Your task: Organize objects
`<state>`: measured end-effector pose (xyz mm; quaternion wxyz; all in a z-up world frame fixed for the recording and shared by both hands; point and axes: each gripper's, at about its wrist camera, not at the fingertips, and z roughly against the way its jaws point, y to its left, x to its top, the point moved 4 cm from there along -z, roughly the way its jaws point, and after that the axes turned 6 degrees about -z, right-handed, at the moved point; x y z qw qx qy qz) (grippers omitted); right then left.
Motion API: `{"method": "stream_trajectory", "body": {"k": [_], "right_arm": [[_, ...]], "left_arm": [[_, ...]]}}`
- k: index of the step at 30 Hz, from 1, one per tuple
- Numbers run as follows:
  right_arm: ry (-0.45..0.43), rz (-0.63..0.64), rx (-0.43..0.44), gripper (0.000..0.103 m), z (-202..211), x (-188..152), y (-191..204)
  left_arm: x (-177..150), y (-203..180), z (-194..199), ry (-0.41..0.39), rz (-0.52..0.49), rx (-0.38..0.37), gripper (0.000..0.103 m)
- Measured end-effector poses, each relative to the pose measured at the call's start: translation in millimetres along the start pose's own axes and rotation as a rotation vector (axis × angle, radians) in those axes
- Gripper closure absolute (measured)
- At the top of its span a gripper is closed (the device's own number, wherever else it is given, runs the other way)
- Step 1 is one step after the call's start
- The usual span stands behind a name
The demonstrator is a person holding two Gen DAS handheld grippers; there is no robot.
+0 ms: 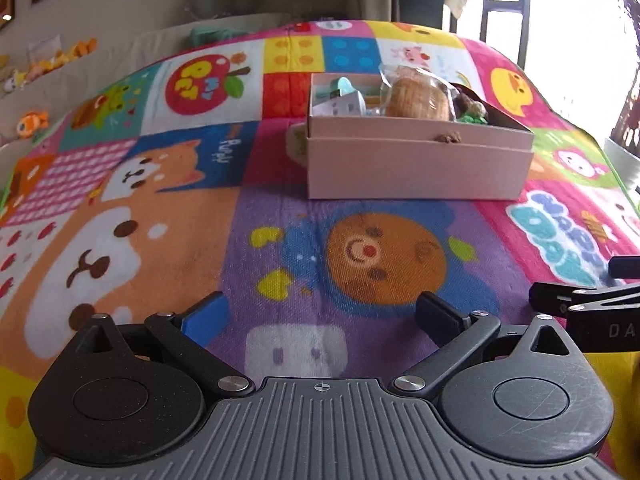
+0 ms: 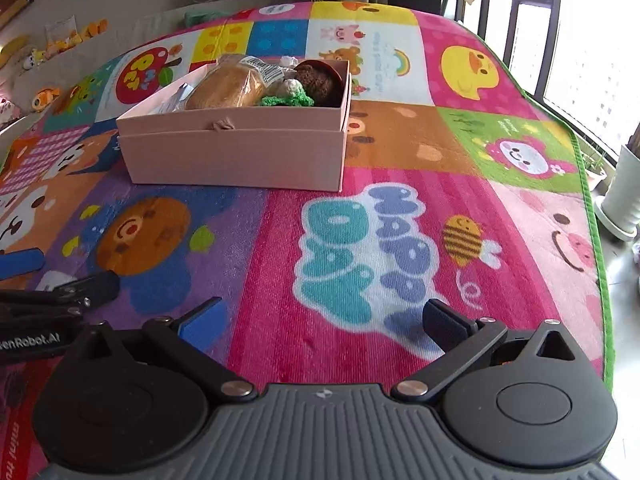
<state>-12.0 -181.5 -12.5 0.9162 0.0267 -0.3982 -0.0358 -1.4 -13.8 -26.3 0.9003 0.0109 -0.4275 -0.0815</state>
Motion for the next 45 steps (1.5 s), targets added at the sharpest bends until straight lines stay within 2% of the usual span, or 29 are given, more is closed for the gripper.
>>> {"method": "stream_trajectory", "body": {"k": [1,5,45], "right_arm": [[-0.033,0.006,-0.003,0.000,-1.5,0.3,-0.3],[-0.053,-0.014,-0.018,0.000,-4.9,2.3,-1.2],[-0.052,-0.016,-0.004,0.000,-13.0,8.0,0.7]], "left_arm": [[-1.0,0.8,-0.9,0.001,0.005,0.000,0.000],[2.3,-0.3,-4.2,0.004,0.006,0.013,0.000],[5.8,-2.5,-9.2,0.008,0.020,0.028,0.000]]}}
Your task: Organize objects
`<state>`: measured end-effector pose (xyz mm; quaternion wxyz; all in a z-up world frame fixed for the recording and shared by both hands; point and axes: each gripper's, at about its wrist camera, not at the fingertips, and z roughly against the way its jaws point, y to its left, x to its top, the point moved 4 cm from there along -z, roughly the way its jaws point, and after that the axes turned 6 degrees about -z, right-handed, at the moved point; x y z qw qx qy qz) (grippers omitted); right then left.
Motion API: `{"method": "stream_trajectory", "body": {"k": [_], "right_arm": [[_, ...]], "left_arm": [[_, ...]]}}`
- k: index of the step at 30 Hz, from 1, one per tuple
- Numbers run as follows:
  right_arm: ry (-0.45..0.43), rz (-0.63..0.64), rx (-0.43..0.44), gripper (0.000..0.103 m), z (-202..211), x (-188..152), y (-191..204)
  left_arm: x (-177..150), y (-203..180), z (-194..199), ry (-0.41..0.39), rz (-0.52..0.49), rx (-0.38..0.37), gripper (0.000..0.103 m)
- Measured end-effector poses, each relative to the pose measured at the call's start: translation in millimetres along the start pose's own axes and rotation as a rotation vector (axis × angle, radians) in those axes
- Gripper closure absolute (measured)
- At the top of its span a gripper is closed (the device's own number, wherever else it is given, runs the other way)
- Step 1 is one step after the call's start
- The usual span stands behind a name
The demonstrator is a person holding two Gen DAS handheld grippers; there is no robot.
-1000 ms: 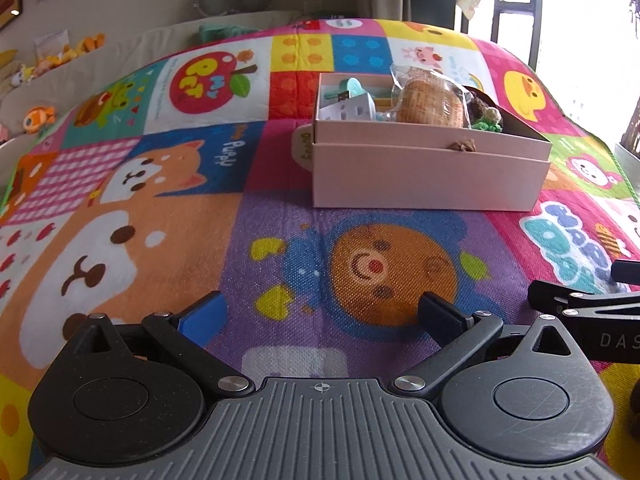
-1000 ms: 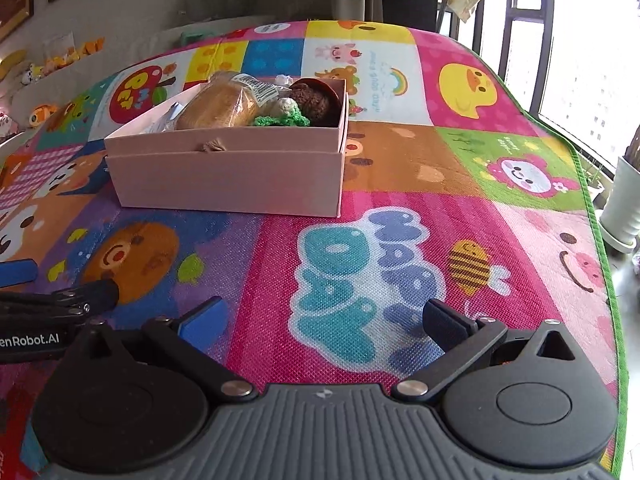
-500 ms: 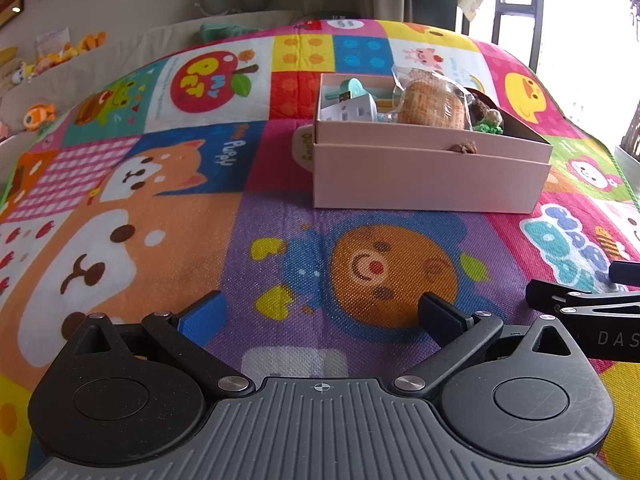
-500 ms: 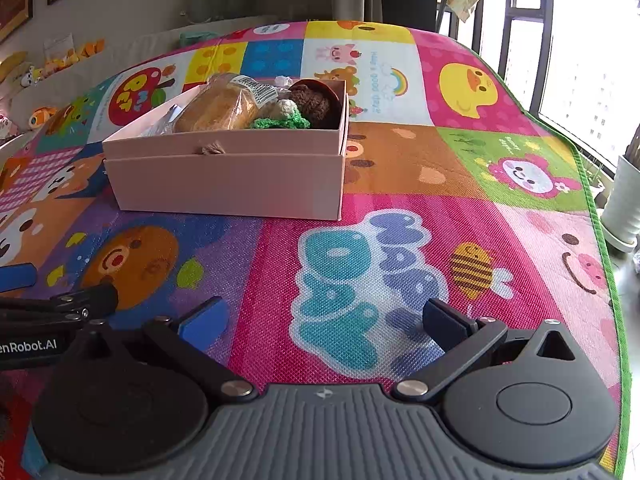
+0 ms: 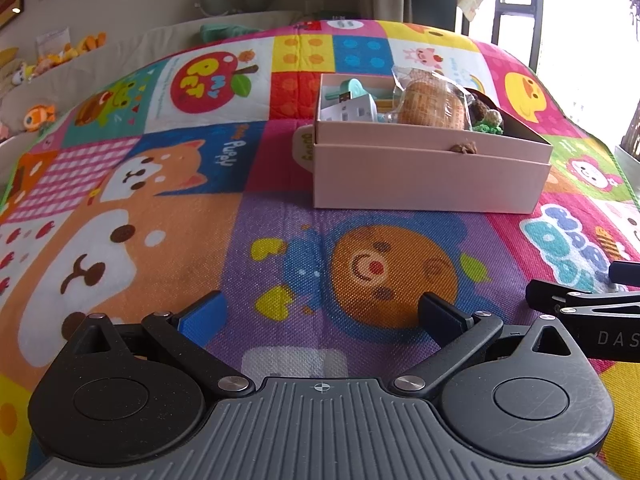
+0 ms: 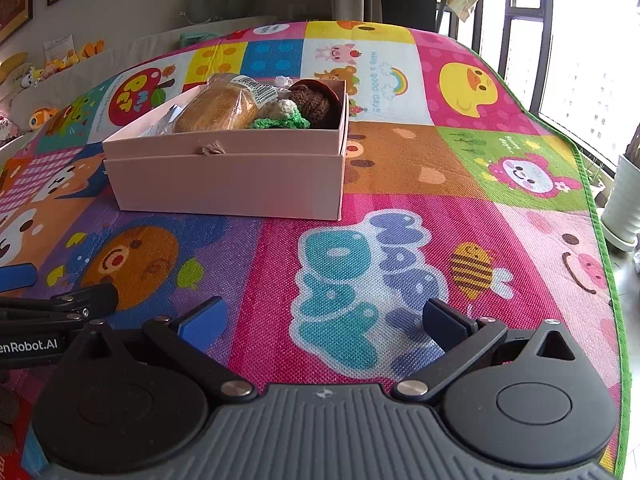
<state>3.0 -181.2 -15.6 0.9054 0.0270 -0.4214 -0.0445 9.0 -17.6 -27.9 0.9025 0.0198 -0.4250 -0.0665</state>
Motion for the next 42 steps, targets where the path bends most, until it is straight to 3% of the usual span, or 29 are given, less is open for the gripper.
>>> {"method": "stream_trajectory", "body": {"k": [42], "right_arm": [[-0.001,-0.003,0.001,0.000,1.3,0.9,1.4]], "left_arm": [[0.3,0.0,-0.2,0.000,0.004,0.002,0.000]]}}
